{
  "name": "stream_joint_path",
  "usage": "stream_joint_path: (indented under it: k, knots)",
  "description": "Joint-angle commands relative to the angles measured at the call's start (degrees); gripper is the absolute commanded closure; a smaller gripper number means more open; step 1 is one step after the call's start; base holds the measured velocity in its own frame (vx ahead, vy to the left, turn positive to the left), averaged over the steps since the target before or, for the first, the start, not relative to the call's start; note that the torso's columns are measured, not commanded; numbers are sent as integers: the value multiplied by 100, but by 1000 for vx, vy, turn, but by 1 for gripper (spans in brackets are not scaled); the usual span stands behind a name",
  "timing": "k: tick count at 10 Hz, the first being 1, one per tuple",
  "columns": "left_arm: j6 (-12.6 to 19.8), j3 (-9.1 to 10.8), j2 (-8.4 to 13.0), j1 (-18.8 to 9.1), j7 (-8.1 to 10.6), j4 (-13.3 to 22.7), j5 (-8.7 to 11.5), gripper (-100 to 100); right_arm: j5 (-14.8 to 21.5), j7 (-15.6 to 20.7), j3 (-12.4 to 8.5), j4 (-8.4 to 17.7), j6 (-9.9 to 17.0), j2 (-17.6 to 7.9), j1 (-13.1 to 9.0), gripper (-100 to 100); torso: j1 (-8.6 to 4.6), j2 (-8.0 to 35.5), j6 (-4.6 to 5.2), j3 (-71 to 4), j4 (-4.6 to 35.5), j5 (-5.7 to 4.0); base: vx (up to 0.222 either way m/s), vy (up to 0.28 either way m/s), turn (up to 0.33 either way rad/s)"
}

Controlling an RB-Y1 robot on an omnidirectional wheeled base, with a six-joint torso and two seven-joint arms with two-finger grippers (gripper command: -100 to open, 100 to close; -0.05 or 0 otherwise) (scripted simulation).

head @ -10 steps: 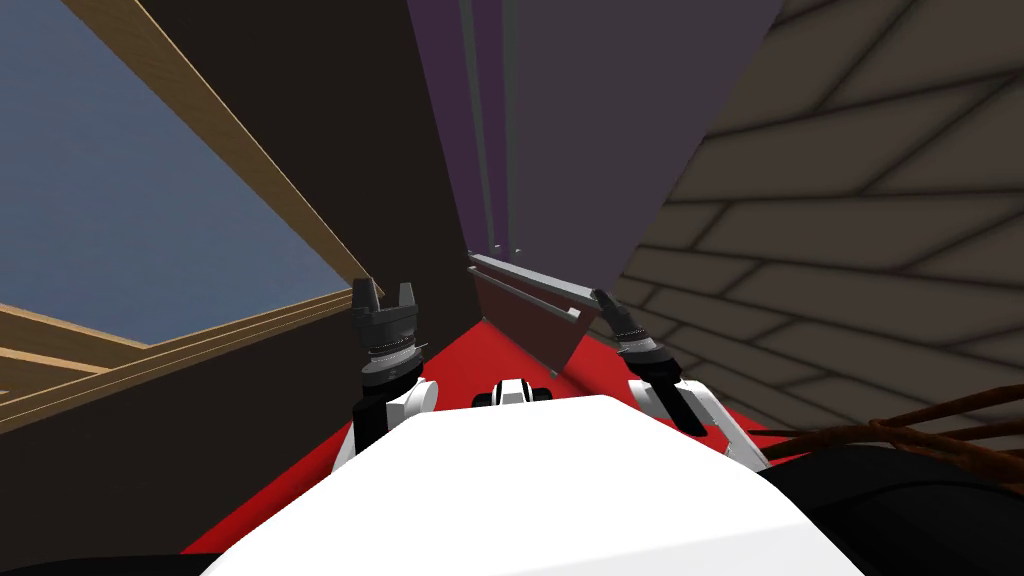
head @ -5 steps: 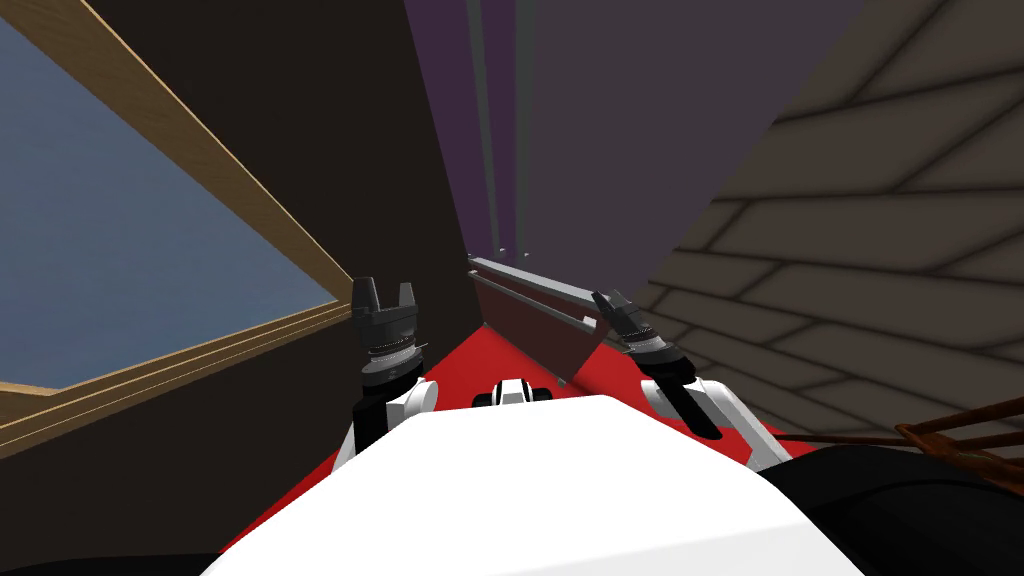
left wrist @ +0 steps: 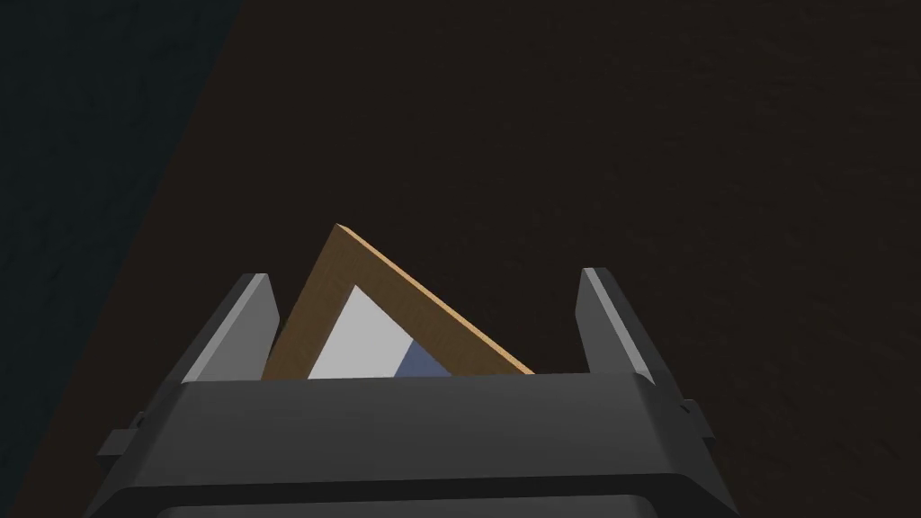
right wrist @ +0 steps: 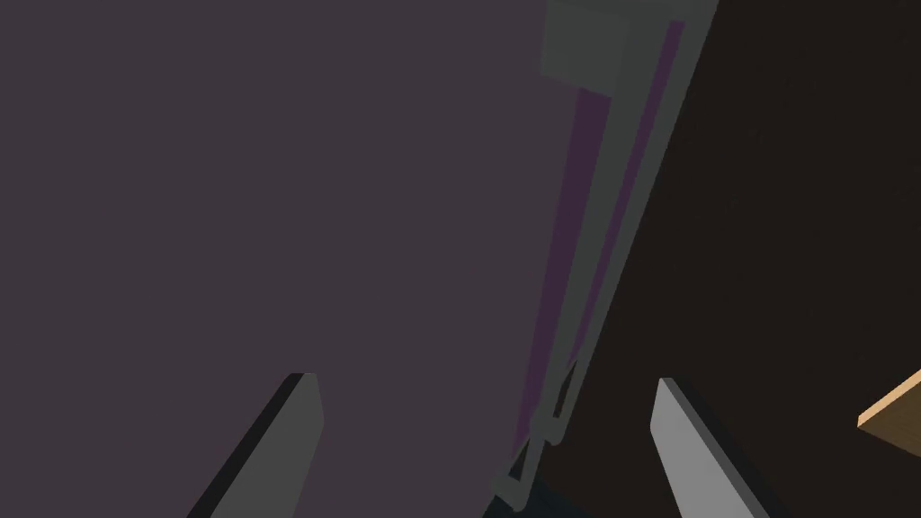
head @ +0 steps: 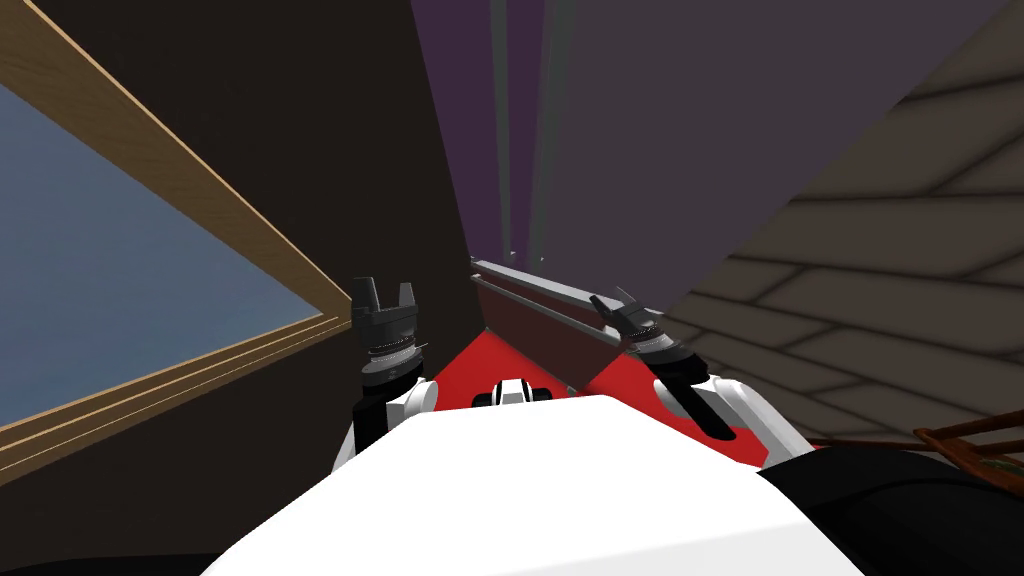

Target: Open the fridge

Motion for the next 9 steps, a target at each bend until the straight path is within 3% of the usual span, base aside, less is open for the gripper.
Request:
stream_joint_path:
  k: [1,3,9]
  knots:
    - [0,0,0,0,0,0,0,0,439,241,-222,-2,-52,-255,35,-100,-6,14,3,11,5,-5,166,108,-85]
    - [0,0,0,1,0,0,0,0,659,349,-322,2,-75,-384,48,-100,37,0,2,3,2,9,155,147,-63]
    - [0,-1,-1,0,0,0,0,0,1714,936,-866,32,-197,-1164,120,-100,29,-3,2,0,1,6,148,172,-75]
